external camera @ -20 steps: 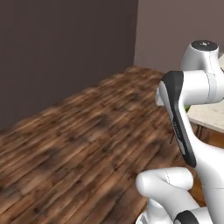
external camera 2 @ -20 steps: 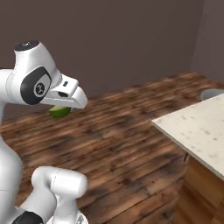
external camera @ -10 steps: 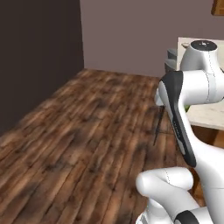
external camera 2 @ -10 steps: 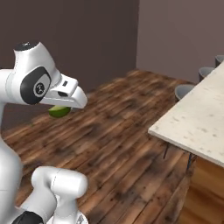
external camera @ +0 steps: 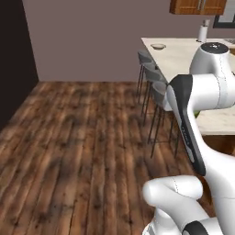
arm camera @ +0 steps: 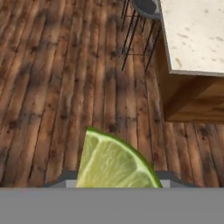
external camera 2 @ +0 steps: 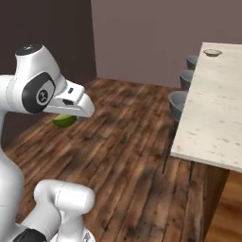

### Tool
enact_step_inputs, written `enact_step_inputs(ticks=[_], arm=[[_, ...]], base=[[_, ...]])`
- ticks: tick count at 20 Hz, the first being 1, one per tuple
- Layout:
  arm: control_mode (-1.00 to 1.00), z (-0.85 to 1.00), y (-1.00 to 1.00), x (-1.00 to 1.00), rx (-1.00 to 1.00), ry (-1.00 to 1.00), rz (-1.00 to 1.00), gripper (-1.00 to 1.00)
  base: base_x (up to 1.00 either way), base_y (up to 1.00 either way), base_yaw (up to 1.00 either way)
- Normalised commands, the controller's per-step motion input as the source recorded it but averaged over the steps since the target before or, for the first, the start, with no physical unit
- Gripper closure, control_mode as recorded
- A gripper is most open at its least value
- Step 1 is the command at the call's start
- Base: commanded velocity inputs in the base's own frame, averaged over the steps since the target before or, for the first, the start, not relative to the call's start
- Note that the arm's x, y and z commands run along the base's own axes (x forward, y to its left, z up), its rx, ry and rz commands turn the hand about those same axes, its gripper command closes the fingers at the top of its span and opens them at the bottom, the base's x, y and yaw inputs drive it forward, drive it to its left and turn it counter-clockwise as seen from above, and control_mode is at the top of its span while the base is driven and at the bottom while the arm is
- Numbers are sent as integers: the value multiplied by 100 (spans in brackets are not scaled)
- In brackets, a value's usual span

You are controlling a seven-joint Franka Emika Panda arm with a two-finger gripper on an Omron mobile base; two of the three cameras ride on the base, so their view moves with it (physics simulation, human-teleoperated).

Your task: There is a bowl on the dining counter. Grab a lemon wedge from the fridge and place it in the bowl. Then get the liquor bottle and glass cup from the cabinet and place them next to the bowl.

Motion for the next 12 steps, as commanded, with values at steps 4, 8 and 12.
enact_step_inputs(ticks=[4, 8, 12], arm=[[100, 0, 0, 0, 0, 0, 0, 100], [100, 0, 0, 0, 0, 0, 0, 100], [100, 0, 0, 0, 0, 0, 0, 100]], base=[[92, 100, -41], [100, 100, -33], [100, 100, -32]])
